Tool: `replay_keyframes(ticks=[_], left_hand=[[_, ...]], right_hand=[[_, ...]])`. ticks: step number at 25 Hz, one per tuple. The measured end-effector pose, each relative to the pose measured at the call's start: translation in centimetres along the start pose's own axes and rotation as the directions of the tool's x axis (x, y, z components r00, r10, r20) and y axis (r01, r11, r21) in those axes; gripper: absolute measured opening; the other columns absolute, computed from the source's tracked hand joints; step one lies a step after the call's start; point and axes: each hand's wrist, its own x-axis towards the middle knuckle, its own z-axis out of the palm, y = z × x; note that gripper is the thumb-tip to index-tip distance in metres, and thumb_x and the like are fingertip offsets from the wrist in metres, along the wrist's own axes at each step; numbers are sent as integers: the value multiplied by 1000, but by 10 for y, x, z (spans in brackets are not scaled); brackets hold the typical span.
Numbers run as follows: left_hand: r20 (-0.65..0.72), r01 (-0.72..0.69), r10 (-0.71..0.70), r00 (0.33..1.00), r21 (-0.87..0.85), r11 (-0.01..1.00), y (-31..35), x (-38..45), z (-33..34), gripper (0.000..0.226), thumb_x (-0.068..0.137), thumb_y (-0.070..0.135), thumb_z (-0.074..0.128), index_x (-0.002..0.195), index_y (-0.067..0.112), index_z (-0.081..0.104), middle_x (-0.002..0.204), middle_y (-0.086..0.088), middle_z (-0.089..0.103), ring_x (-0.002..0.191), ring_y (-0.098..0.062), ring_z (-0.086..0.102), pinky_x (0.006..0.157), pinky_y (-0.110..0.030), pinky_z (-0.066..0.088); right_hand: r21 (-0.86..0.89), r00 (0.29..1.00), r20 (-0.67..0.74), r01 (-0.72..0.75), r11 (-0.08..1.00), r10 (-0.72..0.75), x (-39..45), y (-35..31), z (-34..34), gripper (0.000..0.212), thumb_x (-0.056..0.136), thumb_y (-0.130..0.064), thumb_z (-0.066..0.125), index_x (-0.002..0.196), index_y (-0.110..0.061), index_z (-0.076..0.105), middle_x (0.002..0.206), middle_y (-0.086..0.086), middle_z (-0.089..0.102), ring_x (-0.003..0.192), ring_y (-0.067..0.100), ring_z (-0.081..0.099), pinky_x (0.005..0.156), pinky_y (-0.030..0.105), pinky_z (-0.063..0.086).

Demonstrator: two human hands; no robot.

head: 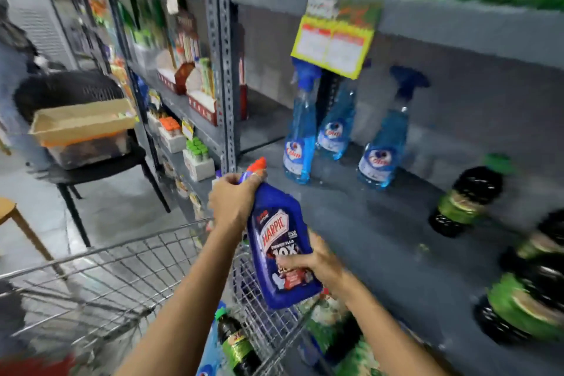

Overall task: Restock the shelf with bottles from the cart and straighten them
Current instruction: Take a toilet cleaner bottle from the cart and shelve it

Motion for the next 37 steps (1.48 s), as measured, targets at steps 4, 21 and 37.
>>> replay_keyframes(ticks=[4,21,37], left_hand=[[32,-199,202,979,-81,977,82,-70,5,38,56,54,68,53,18,55,55,4,57,58,-19,53,61,-31,41],[509,-447,561,653,-340,827,108,-311,134,39,64,40,74,51,19,43,48,9,41,46,-6,40,53,-21,33],[754,-587,620,217,-406,700,94,-408,279,42,60,48,77,86,17,67,78,3,65,68,-10,57,66,-25,46]], right_hand=[[-23,968,-163,190,982,-191,-73,-48,-17,48,51,-6,73,95,-19,59,75,-7,74,69,9,67,62,21,55],[-197,712,-674,82,977,-195,-335,-26,-103,91,32,-46,90,112,-24,54,105,-4,72,98,10,67,84,25,53],[-103,232,-968,-33,994,-92,-393,56,-220,60,64,2,80,109,-21,46,100,-4,63,92,13,62,76,21,51]])
